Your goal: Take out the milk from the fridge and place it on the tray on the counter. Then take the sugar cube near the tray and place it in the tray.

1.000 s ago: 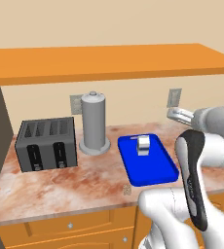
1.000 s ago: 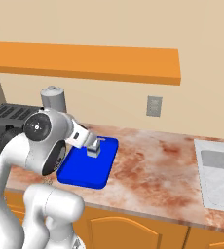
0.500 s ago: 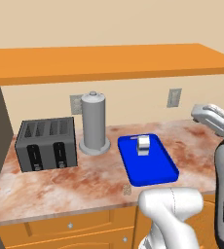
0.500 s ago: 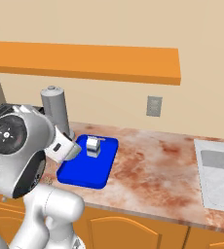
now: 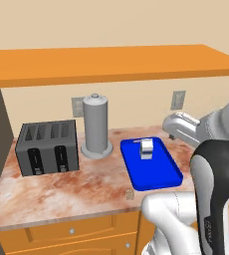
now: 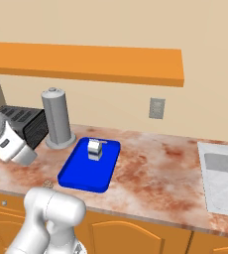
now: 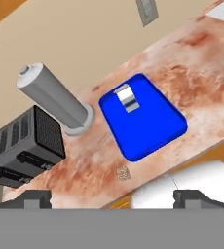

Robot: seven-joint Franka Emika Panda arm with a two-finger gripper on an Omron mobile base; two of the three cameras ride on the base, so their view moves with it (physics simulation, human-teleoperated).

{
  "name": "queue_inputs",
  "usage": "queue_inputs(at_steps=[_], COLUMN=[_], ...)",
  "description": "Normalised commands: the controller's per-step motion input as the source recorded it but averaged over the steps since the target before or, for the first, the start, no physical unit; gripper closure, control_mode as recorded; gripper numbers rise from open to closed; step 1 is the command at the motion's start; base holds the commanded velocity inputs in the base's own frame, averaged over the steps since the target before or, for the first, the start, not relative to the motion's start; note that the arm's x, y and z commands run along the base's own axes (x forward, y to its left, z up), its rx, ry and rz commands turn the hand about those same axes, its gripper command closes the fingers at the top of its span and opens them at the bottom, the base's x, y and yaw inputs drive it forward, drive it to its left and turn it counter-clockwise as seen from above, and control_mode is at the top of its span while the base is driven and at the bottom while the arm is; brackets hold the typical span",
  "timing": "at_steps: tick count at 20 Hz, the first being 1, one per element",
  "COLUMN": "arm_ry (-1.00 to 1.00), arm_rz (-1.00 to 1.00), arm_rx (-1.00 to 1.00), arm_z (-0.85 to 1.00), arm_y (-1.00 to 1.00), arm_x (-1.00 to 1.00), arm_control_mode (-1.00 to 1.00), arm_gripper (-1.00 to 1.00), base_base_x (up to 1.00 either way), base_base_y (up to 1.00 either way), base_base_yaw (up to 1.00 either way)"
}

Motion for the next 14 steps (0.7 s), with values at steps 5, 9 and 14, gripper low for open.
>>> queue_inputs(at_steps=[5, 9, 14], arm_ry=[0.23, 0.15, 0.17], arm_rz=[0.00, 0.08, 0.08], arm_rx=[0.00, 0.00, -0.03], arm_z=[-0.04, -0.18, -0.38], arm_y=[0.73, 0.41, 0.37], arm_x=[-0.14, -0.08, 0.00], arm_control_mode=[-1.00, -1.00, -1.00], arm_gripper=[-1.00, -1.00, -1.00], base_base_x=[0.00, 0.00, 0.00], base_base_y=[0.00, 0.00, 0.00], base_base_yaw=[0.00, 0.00, 0.00])
